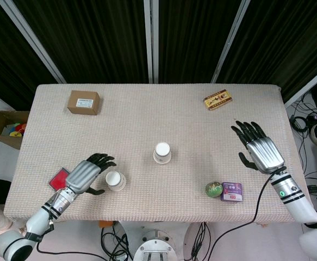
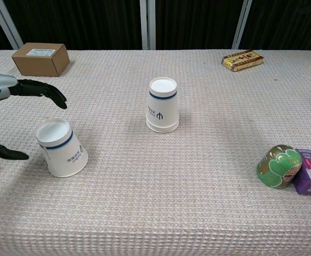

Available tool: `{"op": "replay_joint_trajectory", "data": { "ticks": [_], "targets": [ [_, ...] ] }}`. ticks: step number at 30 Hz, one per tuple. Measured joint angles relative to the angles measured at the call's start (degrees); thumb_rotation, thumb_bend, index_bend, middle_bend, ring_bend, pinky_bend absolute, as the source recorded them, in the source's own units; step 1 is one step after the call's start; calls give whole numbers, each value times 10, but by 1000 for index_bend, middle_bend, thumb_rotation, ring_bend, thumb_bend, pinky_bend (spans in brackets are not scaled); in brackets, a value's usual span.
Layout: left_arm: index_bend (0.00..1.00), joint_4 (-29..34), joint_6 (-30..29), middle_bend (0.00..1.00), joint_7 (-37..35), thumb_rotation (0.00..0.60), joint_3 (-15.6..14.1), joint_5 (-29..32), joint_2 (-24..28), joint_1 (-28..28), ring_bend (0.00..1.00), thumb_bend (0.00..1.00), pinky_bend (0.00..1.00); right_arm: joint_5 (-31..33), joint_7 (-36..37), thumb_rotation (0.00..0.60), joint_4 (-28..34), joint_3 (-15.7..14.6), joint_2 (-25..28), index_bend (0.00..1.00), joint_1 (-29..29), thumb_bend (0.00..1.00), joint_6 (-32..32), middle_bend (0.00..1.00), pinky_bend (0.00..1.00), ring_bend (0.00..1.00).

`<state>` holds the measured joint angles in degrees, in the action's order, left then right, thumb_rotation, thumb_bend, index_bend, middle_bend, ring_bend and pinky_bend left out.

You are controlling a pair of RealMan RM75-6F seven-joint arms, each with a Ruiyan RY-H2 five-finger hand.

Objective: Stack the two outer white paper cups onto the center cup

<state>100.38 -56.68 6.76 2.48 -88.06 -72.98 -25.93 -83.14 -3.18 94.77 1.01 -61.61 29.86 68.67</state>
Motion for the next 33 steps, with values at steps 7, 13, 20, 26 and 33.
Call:
{"op": "replay_joint_trajectory", "data": {
  "ticks": [7, 13, 20, 26, 33],
  "targets": [
    [302, -11, 19, 221, 26, 600, 1, 33, -24, -18, 170, 192, 176, -5, 22, 600, -13, 5, -5, 0, -7, 405, -6, 31, 0, 0],
    [343, -13, 15, 268, 33, 600, -2, 43, -33, -24, 217, 257, 203, -9, 35, 600, -24, 9, -11, 0, -13, 404, -10, 34, 0, 0],
    [441, -14, 11, 410, 38, 600, -4, 51, -36, -29, 365, 287, 219, -13, 43, 600, -31, 12, -13, 0, -20, 404, -10, 37, 0, 0],
    [441, 0, -9, 411, 34, 600, 10, 44, -24, -34, 365, 286, 218, -16, 51, 600, -32, 17, -11, 0, -27, 405, -4, 38, 0, 0],
    [430, 25, -8, 397, 24, 600, 62, 48, -9, -75, 364, 285, 218, -18, 67, 600, -24, 26, 1, 0, -39, 405, 14, 39, 0, 0]
  ]
}}
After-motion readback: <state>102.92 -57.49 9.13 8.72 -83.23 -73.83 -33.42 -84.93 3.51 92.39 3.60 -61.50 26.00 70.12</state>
